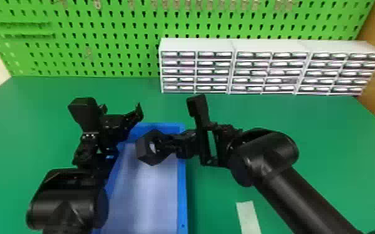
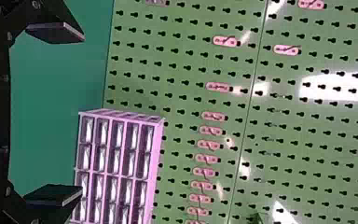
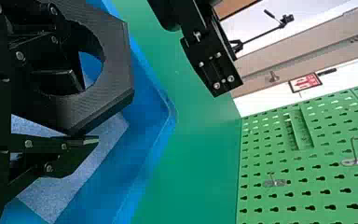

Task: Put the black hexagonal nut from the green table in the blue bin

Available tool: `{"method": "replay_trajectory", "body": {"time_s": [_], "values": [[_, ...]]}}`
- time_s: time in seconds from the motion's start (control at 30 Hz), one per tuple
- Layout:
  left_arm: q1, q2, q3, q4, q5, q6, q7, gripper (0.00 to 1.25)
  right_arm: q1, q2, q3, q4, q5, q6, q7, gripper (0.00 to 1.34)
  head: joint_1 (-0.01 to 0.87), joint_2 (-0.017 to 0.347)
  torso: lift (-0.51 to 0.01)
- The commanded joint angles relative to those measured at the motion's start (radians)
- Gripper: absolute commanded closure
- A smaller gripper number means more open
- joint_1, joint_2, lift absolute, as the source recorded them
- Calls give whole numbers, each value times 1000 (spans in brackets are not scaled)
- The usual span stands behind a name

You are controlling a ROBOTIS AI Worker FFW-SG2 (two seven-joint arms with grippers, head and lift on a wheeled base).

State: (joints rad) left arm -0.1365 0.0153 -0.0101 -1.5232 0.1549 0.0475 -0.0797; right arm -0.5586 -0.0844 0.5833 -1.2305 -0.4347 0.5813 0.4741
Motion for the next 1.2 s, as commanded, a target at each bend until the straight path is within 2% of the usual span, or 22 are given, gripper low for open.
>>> {"method": "replay_trajectory", "body": {"time_s": [0.0,0.1,0.17,0.3,0.7,1.17], "values": [[2,0,2,0,0,0,0,139,5,0,-7,2,2,-1,0,1035,686,51,-97],[2,0,2,0,0,0,0,139,6,0,-8,2,5,-3,0,788,686,51,-97],[2,0,1,0,0,0,0,139,5,0,-8,2,8,-3,0,714,686,51,-97],[2,0,2,0,0,-1,0,139,6,-1,-10,2,7,-6,0,713,686,51,-97],[3,0,4,0,0,-1,0,139,11,2,-31,0,10,-12,0,542,686,51,-97],[8,0,6,0,0,-1,0,139,17,6,-108,-30,39,-34,0,513,686,51,-97]]}}
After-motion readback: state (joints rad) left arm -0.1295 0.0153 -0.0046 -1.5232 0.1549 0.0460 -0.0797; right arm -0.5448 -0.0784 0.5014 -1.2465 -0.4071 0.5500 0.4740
